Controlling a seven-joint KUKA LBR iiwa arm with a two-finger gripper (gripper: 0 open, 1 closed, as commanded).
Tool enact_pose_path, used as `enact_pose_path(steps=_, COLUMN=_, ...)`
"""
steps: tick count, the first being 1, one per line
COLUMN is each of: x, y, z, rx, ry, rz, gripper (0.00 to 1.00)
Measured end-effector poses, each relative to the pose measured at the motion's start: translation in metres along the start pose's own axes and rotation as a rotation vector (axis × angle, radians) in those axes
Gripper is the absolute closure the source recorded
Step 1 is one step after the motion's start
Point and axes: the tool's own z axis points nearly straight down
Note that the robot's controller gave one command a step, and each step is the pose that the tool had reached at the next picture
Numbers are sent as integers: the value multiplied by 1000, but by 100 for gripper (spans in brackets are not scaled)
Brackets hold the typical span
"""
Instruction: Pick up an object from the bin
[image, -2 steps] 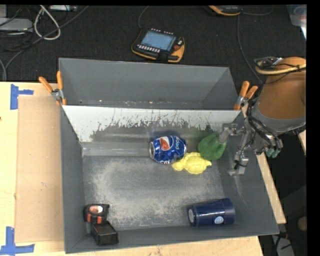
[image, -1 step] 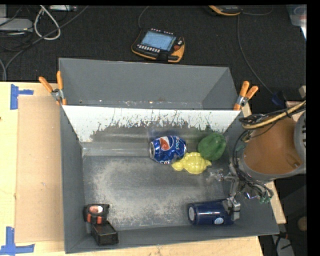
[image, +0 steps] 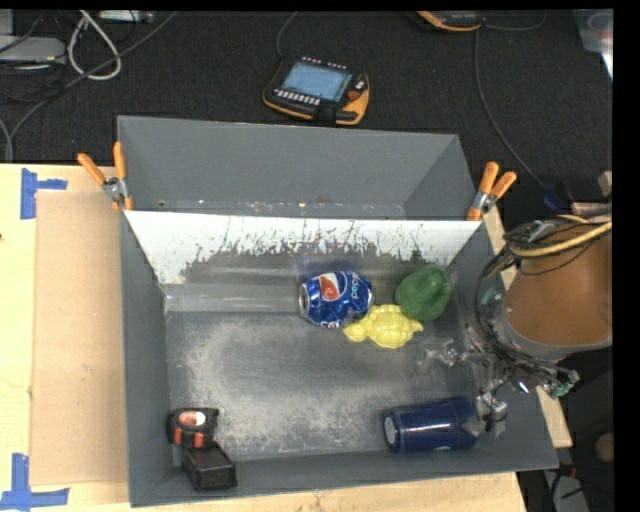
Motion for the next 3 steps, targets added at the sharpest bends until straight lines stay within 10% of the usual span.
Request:
enact_pose_path(steps=1, x=-17, y=59, z=39, rx=-11, ry=11, rz=104, gripper=0)
enact_pose_path(steps=2, x=-13, y=47, z=66, rx=16, ry=-21, rz=-110, gripper=0)
enact_pose_path(steps=3, x=-14, y=41, z=70, rx=-12, ry=11, rz=33, gripper=100)
